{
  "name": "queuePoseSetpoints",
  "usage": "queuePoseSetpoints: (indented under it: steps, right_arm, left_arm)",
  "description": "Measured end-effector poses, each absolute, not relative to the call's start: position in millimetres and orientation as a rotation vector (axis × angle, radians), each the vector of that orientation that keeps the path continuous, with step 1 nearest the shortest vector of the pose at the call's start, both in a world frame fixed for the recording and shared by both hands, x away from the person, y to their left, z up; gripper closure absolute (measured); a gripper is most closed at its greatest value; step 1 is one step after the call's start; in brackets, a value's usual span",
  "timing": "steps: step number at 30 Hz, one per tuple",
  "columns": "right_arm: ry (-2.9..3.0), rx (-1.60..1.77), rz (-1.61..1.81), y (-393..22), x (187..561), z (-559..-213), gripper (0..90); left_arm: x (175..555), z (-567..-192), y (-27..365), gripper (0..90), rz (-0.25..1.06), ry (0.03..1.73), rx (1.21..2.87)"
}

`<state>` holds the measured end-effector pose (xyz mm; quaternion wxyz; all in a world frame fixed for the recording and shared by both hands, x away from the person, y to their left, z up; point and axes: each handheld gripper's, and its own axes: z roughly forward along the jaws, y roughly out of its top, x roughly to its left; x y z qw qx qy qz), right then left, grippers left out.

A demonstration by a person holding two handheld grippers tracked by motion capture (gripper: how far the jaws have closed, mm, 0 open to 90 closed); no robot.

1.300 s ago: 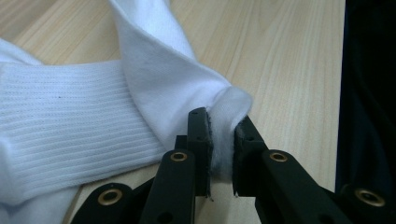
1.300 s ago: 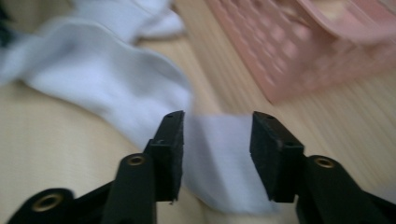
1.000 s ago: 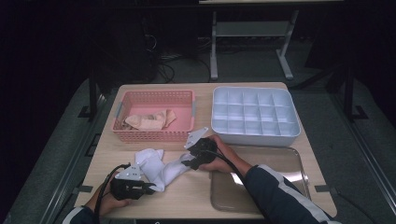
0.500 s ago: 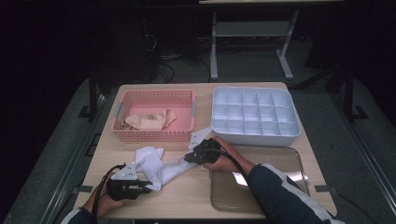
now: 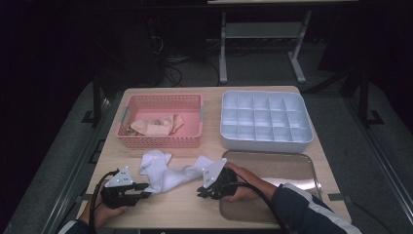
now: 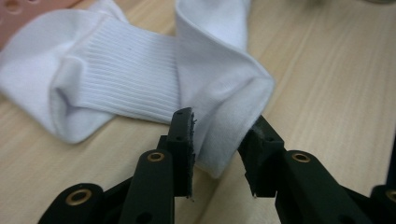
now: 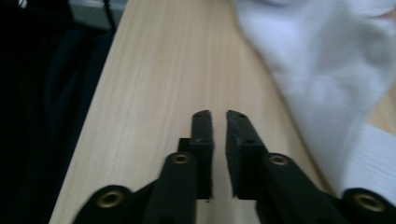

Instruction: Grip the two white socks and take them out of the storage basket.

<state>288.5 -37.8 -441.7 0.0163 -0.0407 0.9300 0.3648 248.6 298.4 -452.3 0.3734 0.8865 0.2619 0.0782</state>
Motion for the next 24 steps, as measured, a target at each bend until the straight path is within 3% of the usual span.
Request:
queuePoseSetpoints:
  steps: [6,8,14,16,21,24]
  right_arm:
    - [2.768,0.155,1.168,-39,313,-439,59.4]
    - [2.742,0.244,1.164,-37,321,-439,49.7]
    - [2.744,0.405,1.209,-26,336,-439,37.9]
    - [2.775,0.405,1.19,-19,337,-444,42.4]
    - [2.828,0.258,1.202,-16,335,-451,83.1]
    - [2.852,0.139,1.228,-19,328,-446,86.8]
  left_arm:
    - [249,-455,296,66.3,0.201,0.646,2.307]
    - [249,-457,296,67.8,0.189,0.658,2.309]
    - [248,-459,296,69.6,0.193,0.638,2.319]
    - [246,-459,297,69.6,0.196,0.639,2.319]
    - [244,-460,303,66.2,0.236,0.676,2.328]
    - [242,-460,309,66.2,0.256,0.719,2.315]
